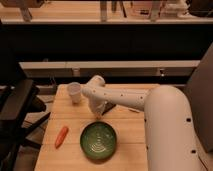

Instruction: Push the eraser across the table

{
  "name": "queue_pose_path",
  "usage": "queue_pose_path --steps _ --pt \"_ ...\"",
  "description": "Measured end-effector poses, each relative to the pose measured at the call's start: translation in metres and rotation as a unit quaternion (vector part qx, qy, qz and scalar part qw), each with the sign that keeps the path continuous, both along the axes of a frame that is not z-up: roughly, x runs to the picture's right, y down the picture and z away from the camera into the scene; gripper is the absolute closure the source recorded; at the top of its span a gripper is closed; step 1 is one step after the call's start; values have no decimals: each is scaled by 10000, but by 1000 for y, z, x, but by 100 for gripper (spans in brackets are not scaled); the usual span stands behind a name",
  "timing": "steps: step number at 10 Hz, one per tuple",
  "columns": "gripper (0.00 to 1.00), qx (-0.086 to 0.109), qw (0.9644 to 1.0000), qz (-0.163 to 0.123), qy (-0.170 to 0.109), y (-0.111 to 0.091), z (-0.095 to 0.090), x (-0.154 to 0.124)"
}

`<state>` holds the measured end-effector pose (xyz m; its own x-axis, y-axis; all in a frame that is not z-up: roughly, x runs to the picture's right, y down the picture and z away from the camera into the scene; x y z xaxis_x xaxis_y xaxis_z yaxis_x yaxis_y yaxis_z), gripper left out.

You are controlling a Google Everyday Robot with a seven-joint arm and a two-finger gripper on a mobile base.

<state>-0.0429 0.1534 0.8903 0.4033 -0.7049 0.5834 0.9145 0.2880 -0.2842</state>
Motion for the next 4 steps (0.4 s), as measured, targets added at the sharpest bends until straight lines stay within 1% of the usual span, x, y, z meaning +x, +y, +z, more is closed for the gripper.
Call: queue_pose_path --steps 4 --pt "98 -30 9999 -105 -54 1 1 -4"
